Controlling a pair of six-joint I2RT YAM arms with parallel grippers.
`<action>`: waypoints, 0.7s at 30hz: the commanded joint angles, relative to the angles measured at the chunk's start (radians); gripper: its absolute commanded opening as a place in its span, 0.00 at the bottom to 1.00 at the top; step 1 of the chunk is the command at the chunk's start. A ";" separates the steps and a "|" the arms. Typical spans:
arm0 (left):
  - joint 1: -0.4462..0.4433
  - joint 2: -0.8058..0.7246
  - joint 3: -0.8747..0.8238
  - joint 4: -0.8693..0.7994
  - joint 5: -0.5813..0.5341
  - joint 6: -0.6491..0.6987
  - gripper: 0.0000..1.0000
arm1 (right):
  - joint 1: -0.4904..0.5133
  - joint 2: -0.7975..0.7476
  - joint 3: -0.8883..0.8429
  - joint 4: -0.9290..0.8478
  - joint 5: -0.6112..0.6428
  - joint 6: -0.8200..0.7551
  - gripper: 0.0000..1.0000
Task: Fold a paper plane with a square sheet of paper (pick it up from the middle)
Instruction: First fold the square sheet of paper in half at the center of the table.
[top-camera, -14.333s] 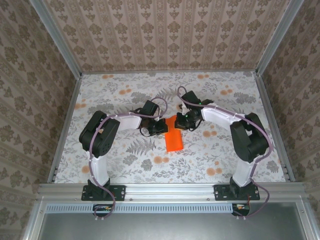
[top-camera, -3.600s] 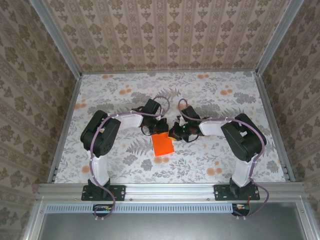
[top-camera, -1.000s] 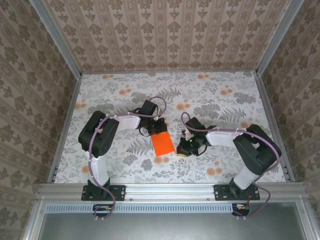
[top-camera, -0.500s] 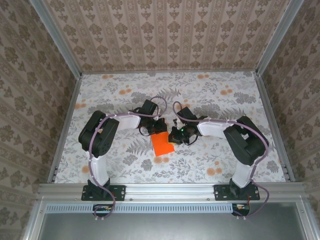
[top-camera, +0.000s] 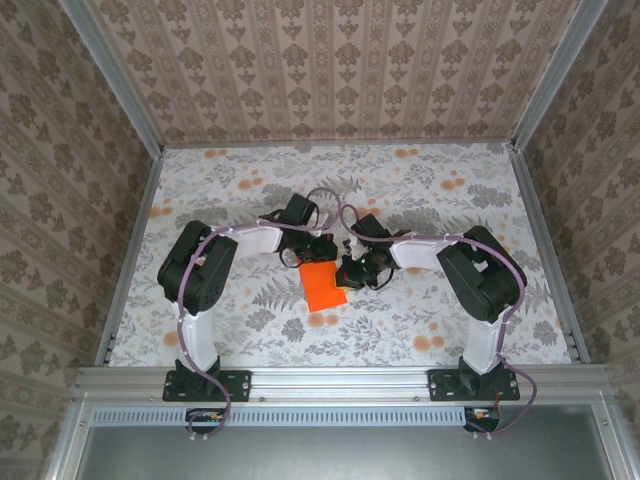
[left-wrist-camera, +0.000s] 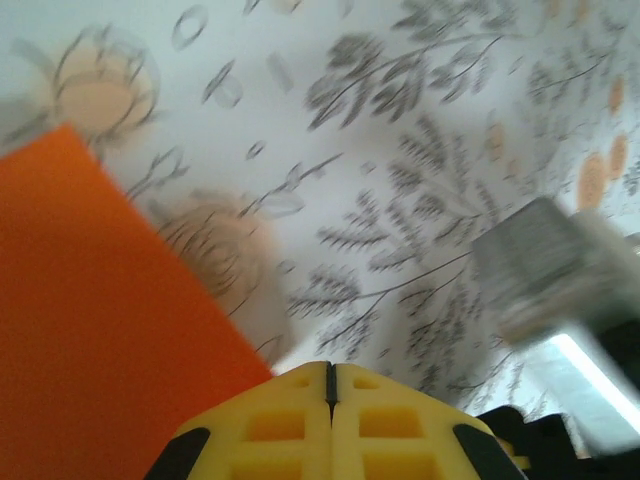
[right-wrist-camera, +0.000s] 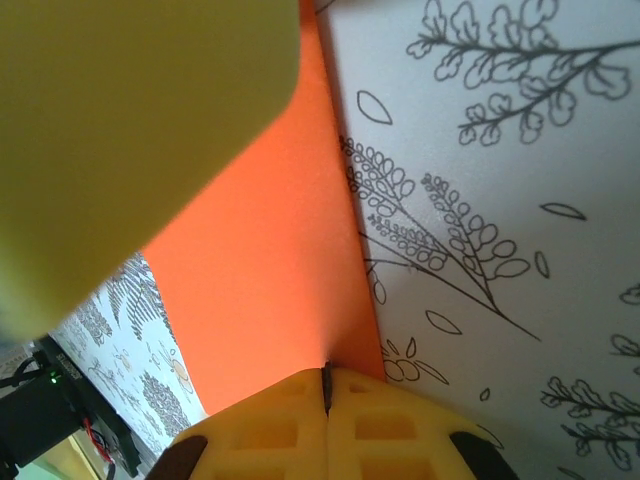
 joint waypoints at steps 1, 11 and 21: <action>-0.001 0.033 0.040 -0.012 0.014 0.049 0.00 | -0.008 0.027 -0.029 -0.060 0.027 -0.022 0.00; 0.026 0.081 0.035 -0.040 -0.016 0.071 0.00 | -0.011 0.010 -0.047 -0.070 0.027 -0.022 0.00; 0.073 0.109 0.067 -0.087 -0.053 0.120 0.00 | -0.011 -0.003 -0.100 -0.134 0.013 -0.059 0.00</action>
